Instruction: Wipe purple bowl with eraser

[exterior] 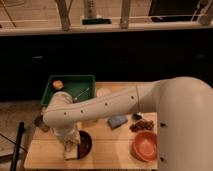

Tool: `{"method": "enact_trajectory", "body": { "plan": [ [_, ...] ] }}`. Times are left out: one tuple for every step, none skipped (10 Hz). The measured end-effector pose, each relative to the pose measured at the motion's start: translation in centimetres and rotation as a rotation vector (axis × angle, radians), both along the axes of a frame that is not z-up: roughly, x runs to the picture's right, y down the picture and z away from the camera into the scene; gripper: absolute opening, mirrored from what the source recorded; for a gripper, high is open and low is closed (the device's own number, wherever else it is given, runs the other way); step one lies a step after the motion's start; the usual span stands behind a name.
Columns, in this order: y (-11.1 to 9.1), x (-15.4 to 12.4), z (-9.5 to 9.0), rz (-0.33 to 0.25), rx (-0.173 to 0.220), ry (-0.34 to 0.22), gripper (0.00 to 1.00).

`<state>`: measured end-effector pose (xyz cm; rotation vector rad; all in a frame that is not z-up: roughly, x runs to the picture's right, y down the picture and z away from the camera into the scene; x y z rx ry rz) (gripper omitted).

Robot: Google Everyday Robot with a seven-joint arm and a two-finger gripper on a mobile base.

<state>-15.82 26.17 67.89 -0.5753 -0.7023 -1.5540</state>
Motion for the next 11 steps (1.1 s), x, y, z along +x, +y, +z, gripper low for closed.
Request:
{"method": "enact_trajectory", "body": {
  "plan": [
    [0.1,1.0,0.0,0.005,-0.003,0.009,0.00],
    [0.2,2.5,0.1,0.021,-0.008,0.026,0.00],
    [-0.1,3.8,0.5,0.037,-0.009,0.048,0.00],
    [-0.6,4.1,0.8,0.047,-0.007,0.057,0.00],
    [-1.4,4.4,1.3,0.044,-0.003,0.072,0.00],
    [-2.4,4.2,1.8,0.036,0.001,0.079,0.00],
    [-3.3,3.6,2.2,0.021,0.008,0.081,0.00],
    [-3.8,2.6,2.3,0.004,0.012,0.076,0.00],
    [-4.2,1.5,2.4,-0.018,0.017,0.068,0.00],
    [-4.3,-0.2,2.2,-0.049,0.019,0.047,0.00],
    [-4.1,-1.1,2.0,-0.071,0.018,0.030,0.00]
  ]
}}
